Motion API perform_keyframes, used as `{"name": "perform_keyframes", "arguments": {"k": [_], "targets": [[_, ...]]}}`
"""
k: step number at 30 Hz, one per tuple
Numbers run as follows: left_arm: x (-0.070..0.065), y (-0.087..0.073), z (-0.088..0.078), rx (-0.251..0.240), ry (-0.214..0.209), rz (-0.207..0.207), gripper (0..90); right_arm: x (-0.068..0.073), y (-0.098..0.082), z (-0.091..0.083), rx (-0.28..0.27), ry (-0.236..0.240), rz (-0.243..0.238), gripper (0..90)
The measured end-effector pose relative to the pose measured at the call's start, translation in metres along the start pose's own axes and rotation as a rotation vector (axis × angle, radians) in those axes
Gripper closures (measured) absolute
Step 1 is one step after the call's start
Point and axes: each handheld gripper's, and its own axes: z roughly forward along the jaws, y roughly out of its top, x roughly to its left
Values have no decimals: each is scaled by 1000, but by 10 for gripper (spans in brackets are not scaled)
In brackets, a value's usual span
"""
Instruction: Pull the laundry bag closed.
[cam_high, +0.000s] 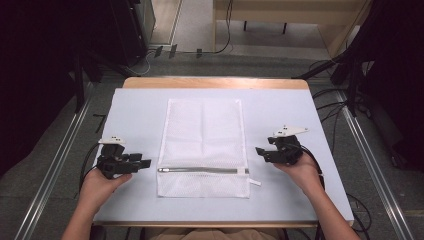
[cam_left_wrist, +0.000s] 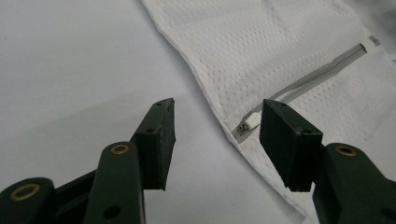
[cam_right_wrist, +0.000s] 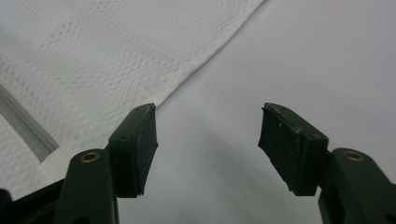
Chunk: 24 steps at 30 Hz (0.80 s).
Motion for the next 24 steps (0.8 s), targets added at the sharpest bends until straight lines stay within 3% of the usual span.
{"name": "perform_keyframes", "arguments": {"k": [12,19,24], "targets": [[3,1,2,0,4,-20,391,-2,0,0,24,46,5,437],[4,1,2,2,3,-22,377,3,3,0,73,65,28,464],[3,2,3,5,1,-15,374,8,5,-2,70,79,18,467]]}}
